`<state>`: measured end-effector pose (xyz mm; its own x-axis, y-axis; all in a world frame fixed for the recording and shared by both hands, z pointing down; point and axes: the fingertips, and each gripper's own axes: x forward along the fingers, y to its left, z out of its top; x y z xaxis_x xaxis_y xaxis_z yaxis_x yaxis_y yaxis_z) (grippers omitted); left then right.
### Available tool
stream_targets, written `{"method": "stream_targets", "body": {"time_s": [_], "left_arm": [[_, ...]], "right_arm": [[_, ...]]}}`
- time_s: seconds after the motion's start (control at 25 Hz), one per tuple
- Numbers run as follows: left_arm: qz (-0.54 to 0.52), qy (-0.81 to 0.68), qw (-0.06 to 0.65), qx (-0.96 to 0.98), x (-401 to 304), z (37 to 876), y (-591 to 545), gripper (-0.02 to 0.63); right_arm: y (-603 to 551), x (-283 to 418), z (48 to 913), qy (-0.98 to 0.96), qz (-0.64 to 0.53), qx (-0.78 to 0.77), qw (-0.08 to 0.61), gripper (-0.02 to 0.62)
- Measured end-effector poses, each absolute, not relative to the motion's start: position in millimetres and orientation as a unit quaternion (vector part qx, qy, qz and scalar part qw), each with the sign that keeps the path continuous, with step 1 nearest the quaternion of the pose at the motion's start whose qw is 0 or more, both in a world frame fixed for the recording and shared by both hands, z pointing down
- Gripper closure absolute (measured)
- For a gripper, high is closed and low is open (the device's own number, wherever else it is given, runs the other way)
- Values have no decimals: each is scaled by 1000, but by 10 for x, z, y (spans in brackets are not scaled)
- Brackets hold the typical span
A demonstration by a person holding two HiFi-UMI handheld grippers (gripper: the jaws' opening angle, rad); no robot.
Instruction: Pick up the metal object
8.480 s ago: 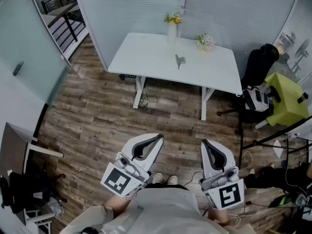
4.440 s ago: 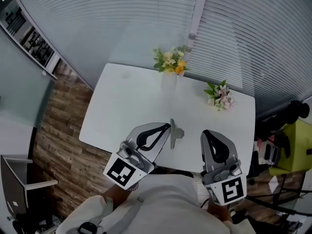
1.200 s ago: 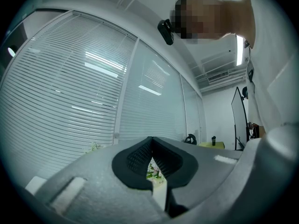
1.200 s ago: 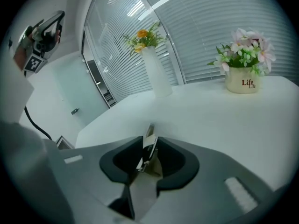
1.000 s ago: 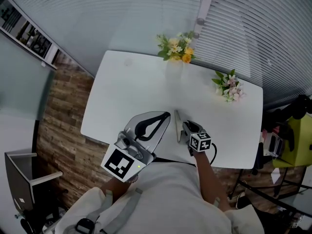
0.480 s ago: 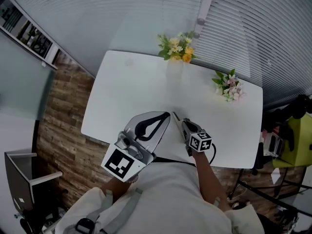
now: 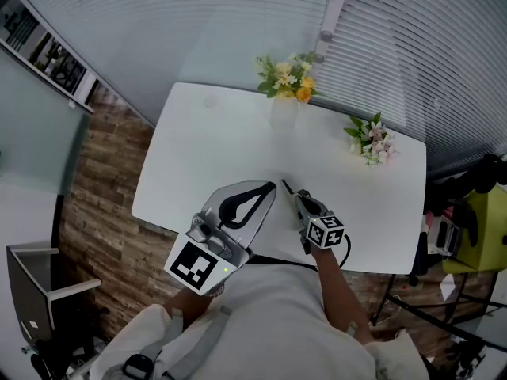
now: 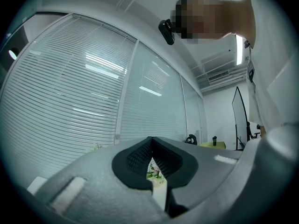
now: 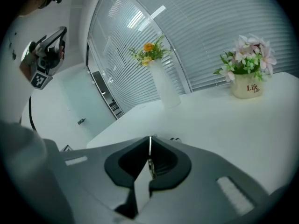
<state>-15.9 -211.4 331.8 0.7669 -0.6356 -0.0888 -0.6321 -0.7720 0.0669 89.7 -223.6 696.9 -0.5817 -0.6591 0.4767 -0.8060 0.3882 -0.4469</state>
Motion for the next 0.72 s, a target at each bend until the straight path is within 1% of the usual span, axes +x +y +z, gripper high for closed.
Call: {"method": "stream_targets", "body": {"time_s": [0.72], "left_arm": [[-59, -331, 16, 942, -53, 3273, -2039, 601]], "right_arm": [[-2307, 962, 6228, -840, 266, 463, 101, 584]]}}
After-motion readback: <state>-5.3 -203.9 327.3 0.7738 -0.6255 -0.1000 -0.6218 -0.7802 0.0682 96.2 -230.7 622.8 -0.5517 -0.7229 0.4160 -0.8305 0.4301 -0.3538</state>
